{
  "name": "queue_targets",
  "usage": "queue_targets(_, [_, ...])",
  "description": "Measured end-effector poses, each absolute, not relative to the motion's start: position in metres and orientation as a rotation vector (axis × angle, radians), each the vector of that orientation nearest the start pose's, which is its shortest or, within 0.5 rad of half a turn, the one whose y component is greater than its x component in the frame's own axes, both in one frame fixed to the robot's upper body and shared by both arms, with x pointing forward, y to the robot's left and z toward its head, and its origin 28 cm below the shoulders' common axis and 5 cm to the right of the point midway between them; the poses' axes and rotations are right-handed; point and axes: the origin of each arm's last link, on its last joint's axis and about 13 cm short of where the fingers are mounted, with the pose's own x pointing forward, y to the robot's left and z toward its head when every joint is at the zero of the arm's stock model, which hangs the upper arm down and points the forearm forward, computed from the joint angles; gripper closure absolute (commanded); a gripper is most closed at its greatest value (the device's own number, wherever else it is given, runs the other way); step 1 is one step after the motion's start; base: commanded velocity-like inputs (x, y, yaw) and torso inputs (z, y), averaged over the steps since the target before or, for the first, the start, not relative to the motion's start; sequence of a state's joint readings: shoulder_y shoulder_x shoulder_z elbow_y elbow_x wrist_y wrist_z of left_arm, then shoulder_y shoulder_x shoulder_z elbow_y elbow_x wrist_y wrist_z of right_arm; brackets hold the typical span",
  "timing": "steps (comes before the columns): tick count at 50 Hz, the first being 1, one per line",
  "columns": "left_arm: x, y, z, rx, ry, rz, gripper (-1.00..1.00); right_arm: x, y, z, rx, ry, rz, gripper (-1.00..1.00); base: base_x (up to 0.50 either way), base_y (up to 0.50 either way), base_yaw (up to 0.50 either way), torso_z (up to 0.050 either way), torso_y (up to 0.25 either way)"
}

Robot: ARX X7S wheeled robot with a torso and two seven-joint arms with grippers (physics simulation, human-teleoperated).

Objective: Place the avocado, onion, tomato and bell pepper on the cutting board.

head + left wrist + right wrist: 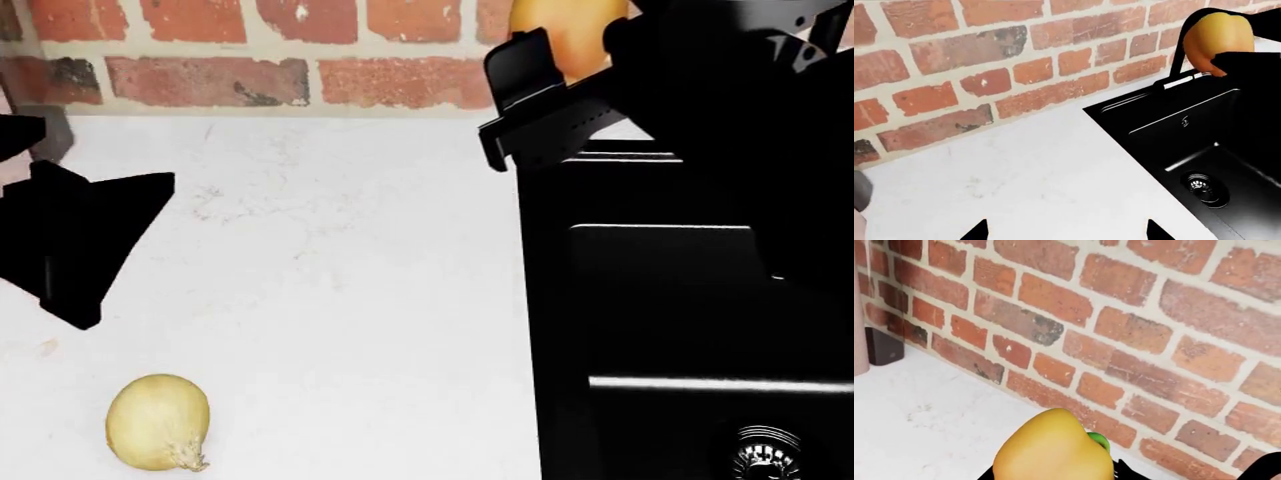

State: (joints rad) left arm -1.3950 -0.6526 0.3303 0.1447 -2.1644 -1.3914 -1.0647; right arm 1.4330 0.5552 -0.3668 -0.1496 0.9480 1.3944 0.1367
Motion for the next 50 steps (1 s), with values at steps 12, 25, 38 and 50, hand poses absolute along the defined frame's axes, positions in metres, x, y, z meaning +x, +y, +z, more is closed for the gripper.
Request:
queue_targets(12, [0.218,0.243,0.336,0.111,0.411,-0.489,-1.0,0.292,-0.15,0.354,-0.31,0.078,0.326,1.0,0.0,0.0,0.0,0.0,0.0])
queue_targets(25, [0.209,0.242,0.329,0.118,0.503,-0.489,-1.0,0.292,-0.151,0.352,-0.309,0.075,0.322,1.0,0.0,0.0,0.0,0.0,0.0])
queue_targets(38, [0.198,0.24,0.327,0.117,0.593,-0.49,-1.0,0.293,-0.152,0.35,-0.303,0.073,0.321,1.0,0.0,0.0,0.0,0.0,0.0])
queue_targets(50, [0.197,0.239,0.322,0.148,0.633,-0.475,-1.0,0.293,-0.153,0.347,-0.297,0.075,0.319,1.0,0.0,0.0,0.0,0.0,0.0])
